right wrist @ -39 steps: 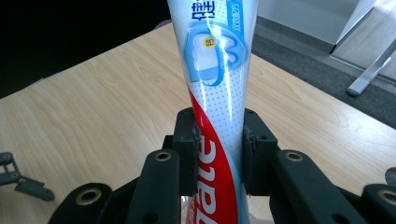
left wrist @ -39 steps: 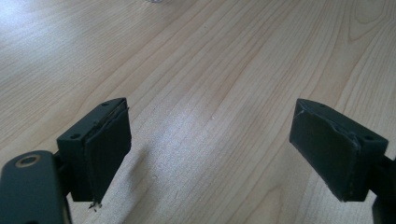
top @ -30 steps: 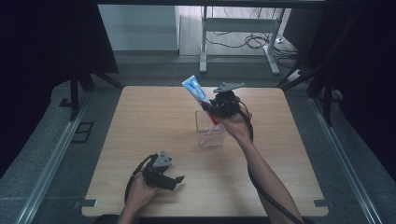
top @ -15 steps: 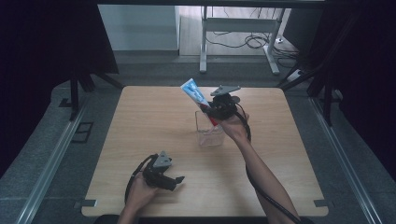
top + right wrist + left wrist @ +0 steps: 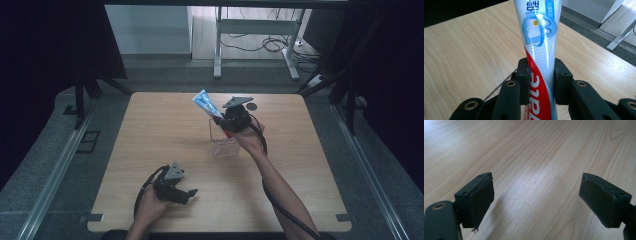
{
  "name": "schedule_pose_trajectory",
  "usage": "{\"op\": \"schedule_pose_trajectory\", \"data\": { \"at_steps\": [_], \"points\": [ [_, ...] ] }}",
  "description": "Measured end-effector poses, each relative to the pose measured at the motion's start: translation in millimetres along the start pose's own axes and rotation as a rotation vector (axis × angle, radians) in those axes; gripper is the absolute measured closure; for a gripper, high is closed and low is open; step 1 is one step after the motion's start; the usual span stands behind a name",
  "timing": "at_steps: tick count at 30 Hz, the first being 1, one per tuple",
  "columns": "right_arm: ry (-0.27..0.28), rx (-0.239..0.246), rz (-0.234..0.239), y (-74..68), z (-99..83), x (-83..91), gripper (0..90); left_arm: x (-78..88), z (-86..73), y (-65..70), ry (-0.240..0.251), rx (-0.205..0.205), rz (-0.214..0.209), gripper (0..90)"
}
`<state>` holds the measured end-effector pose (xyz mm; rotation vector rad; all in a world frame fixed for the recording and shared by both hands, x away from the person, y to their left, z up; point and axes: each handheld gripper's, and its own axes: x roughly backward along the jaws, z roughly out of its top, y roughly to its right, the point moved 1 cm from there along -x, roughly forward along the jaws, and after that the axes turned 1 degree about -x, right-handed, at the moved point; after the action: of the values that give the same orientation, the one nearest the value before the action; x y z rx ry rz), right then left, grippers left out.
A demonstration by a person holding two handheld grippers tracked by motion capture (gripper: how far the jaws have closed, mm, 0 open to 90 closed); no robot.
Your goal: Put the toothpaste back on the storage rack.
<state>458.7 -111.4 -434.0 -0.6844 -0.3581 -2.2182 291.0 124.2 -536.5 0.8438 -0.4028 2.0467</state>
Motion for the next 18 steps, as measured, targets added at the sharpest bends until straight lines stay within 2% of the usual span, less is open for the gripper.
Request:
{"op": "schedule_pose_trajectory", "data": {
  "at_steps": [18],
  "points": [
    [-0.023,0.007,0.023,-1.2,-12.2,-5.4,69.7,-0.9,0.3,1.2,-0.004,-0.006,-0.006,12.9]
  ]
}}
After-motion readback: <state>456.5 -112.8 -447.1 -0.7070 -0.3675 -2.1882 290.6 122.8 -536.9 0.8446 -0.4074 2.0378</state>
